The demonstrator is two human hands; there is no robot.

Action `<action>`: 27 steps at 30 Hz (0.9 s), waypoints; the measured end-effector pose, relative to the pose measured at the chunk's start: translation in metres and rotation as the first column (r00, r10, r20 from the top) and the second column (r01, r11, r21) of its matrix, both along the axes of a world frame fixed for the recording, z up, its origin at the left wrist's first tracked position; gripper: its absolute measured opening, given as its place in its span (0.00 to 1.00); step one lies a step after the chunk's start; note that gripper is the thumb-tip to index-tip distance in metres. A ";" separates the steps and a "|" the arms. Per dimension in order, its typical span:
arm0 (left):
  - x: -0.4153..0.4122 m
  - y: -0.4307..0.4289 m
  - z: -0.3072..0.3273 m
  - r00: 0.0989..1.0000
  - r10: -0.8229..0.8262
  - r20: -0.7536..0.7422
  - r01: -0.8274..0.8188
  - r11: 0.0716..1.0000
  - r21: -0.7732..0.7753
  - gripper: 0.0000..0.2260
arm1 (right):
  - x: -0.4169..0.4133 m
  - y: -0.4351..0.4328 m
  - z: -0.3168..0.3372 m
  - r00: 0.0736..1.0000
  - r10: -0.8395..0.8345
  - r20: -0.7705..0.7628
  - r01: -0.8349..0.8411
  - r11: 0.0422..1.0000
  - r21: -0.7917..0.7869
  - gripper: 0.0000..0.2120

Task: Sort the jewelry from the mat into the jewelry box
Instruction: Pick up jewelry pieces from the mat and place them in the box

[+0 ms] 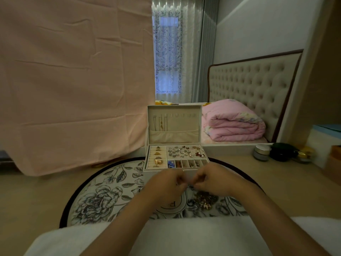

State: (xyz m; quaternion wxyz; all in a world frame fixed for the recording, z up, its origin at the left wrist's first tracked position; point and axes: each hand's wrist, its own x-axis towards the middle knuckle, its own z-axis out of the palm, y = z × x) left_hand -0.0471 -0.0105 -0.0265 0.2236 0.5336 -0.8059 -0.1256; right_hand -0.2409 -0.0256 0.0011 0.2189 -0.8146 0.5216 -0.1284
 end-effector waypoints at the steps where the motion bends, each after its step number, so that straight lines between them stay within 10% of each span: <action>1: -0.002 0.003 -0.008 1.000 0.007 0.025 -0.007 1.000 0.006 0.07 | -0.001 0.001 -0.005 0.999 0.012 -0.043 -0.012 1.000 0.011 0.09; 8: -0.003 0.008 -0.035 0.998 -0.031 0.061 0.037 0.995 -0.095 0.16 | -0.003 -0.005 -0.017 0.985 0.078 -0.153 -0.073 0.997 0.037 0.13; 13: 0.002 0.006 -0.030 0.995 -0.079 -0.064 0.077 0.997 -0.031 0.05 | -0.001 -0.013 -0.028 0.997 0.041 -0.064 -0.041 0.999 0.001 0.08; 23: 0.038 0.001 -0.004 0.953 0.160 0.257 -0.208 0.963 0.170 0.10 | -0.020 -0.018 -0.020 0.988 0.097 -0.122 -0.084 0.990 0.111 0.23; 27: 0.014 0.009 -0.003 0.980 0.080 0.182 -0.087 0.996 0.029 0.14 | -0.012 -0.018 -0.022 0.969 0.096 -0.228 -0.093 0.995 0.021 0.23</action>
